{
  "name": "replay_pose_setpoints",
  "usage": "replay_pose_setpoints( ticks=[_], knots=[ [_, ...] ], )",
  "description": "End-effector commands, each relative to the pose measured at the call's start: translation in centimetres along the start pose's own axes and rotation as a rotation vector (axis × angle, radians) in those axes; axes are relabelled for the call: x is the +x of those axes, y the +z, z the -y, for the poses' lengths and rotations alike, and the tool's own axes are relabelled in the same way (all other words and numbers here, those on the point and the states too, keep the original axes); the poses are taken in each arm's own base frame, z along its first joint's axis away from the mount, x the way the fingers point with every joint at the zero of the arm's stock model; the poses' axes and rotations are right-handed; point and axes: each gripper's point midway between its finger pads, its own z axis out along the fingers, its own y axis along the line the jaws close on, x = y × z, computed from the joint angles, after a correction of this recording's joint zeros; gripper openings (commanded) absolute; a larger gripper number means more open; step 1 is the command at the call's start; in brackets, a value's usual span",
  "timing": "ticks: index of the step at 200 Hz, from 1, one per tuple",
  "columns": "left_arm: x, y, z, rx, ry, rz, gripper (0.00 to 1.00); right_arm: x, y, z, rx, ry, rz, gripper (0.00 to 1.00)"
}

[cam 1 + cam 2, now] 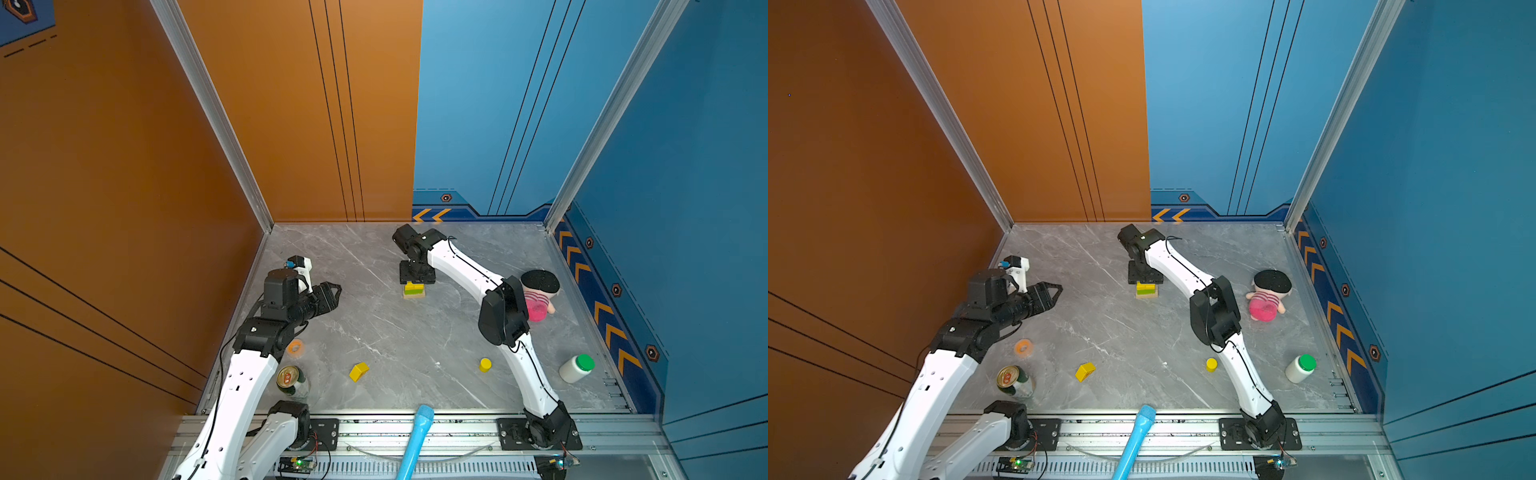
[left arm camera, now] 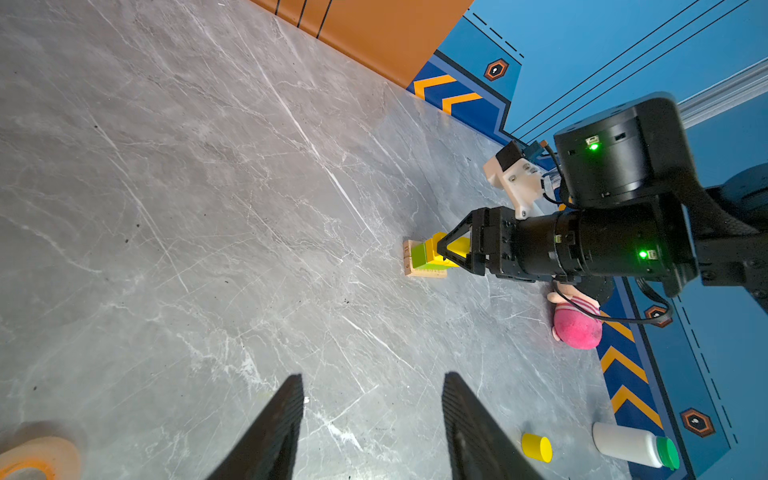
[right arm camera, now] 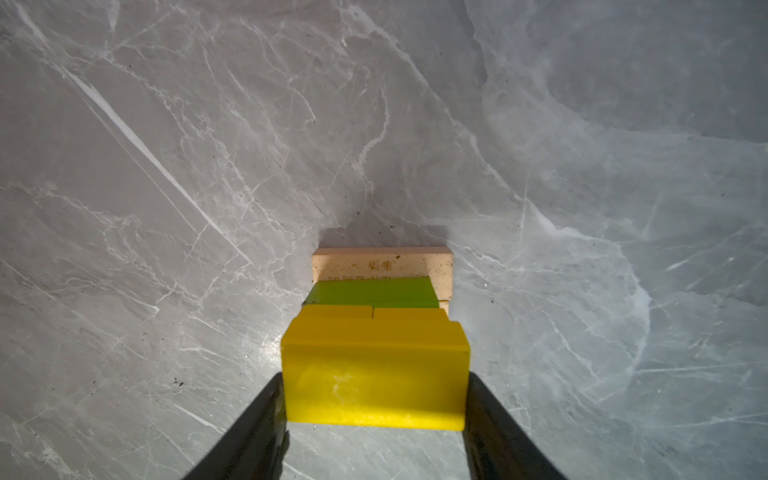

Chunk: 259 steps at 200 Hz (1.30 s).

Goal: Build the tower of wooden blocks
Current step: 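Lower the yellow rectangular block onto the two yellow cubes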

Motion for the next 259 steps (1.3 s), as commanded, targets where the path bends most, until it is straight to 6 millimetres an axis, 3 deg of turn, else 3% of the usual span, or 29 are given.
replay_pose_setpoints(
  ticks=[1,95,259],
  knots=[
    [-0.7,-0.4,0.6,0.029,0.027,0.021,0.56,0.3,0.5,-0.3,0.007,0.009,-0.007,0.65],
    [-0.6,-0.5,0.6,0.03,0.027,0.022,0.56,0.3,0.6,0.0,0.019,0.014,-0.007,0.7],
    [-0.6,-0.4,0.5,0.026,0.026,0.019,0.56,0.4,0.8,0.7,0.038,0.014,-0.011,0.69]
  ],
)
